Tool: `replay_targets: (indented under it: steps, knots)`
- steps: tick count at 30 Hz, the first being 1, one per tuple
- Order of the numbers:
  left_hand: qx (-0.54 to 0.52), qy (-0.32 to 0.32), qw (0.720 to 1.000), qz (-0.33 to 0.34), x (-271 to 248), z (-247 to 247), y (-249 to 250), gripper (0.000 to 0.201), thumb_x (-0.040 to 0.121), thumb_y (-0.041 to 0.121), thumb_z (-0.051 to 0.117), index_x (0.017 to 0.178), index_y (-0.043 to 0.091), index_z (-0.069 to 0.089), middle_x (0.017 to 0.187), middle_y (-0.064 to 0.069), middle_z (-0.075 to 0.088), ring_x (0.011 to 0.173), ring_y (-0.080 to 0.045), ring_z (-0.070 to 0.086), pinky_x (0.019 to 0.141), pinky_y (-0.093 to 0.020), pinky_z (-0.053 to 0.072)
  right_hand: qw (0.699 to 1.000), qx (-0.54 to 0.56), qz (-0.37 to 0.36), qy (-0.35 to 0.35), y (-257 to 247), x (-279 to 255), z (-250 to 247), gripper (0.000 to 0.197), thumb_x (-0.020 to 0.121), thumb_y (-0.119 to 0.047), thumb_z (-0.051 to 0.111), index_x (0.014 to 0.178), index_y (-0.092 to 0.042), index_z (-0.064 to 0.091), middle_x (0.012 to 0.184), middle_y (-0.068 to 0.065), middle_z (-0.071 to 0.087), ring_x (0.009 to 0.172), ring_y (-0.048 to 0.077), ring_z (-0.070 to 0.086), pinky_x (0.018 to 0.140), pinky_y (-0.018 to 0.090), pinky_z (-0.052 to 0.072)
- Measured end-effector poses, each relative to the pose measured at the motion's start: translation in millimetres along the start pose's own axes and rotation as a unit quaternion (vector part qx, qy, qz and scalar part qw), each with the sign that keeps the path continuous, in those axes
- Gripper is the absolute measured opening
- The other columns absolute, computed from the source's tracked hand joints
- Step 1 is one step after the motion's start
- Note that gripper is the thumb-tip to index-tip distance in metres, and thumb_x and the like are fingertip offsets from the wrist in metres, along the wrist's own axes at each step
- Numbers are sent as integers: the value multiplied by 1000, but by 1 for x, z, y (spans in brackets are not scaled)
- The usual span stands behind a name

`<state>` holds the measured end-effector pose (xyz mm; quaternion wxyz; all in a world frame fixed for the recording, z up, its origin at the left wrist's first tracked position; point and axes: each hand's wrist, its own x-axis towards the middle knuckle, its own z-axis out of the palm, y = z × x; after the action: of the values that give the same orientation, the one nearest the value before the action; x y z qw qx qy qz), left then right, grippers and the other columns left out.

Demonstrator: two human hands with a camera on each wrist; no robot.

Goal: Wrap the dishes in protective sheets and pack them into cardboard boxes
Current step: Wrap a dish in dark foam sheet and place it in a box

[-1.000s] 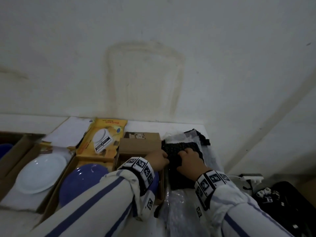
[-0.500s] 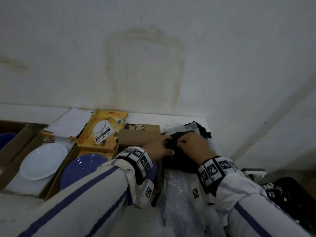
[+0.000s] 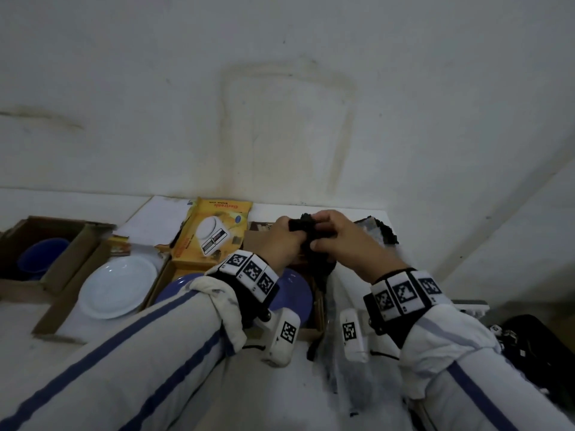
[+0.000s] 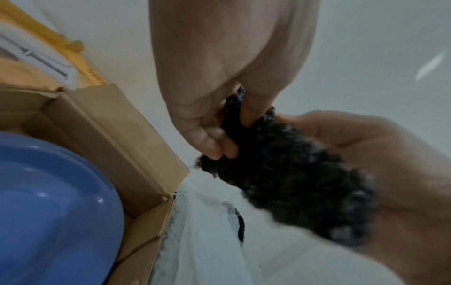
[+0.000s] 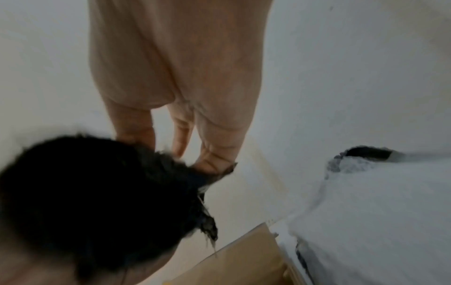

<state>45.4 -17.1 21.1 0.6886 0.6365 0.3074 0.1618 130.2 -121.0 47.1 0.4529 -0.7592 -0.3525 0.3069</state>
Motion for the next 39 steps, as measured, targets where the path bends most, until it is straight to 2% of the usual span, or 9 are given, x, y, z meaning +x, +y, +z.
replay_targets:
  steps: [3,7,12,20,22,26,32,36,39]
  knots:
    - [-88,-52,994,-29,-13,-13,-8,30,90,-11,40,79,10,59,73,-11,66,67,-20,66,64,-31,54,995,-76,-7,-63,4,-7,16,61,82,-1,65,134,-25,43,112,1,55,99,19,56,72,21,48]
    - [-109,-103,985,-80,-23,-26,-27,27,93,-10,37,110,1,54,102,-20,59,89,-24,60,75,-30,53,985,-169,-12,29,20,-8,37,55,80,-2,64,128,-26,56,115,-2,60,105,13,55,87,20,41]
    - [140,-221,962,-84,-36,-44,-42,33,93,-2,47,125,1,53,106,-12,57,97,-22,55,75,-23,45,974,-221,24,45,46,-14,52,30,79,-8,65,104,-23,72,108,-1,70,102,15,62,80,17,41]
    - [641,-306,704,-5,-41,-62,-82,62,85,24,63,142,17,39,142,-7,40,129,-26,43,106,-35,39,878,-466,40,-104,58,-26,72,31,92,-10,46,117,-9,65,119,16,61,109,31,58,91,29,44]
    - [669,-313,674,-2,-37,-65,-90,57,88,27,60,141,15,43,142,-8,41,129,-28,43,108,-37,38,853,-488,58,-174,57,-26,75,33,95,-13,44,122,-5,61,121,19,59,110,32,56,91,31,43]
    - [696,-312,647,-12,-33,-64,-94,46,93,31,54,135,11,51,136,-12,50,124,-30,49,105,-36,38,765,-582,108,-254,59,-19,82,35,96,-24,44,116,-1,61,118,18,62,111,33,57,93,35,44]
    - [687,-283,668,26,-41,-62,-95,39,98,32,45,124,7,59,122,-10,61,114,-29,55,95,-30,39,755,-578,78,-301,57,-13,83,51,95,-30,51,143,-14,38,137,16,48,126,31,47,102,35,37]
    - [692,-276,666,23,-43,-61,-98,38,98,35,45,120,8,61,118,-12,63,109,-29,57,92,-32,41,743,-610,50,-271,59,-14,82,32,92,-26,55,119,-10,61,69,2,42,112,30,58,88,34,46]
    - [697,-281,659,11,-40,-62,-100,39,98,37,44,119,9,61,117,-12,63,108,-28,58,91,-33,42,756,-602,46,-253,62,-16,84,30,90,-29,57,111,-9,64,61,-3,31,108,30,61,81,31,45]
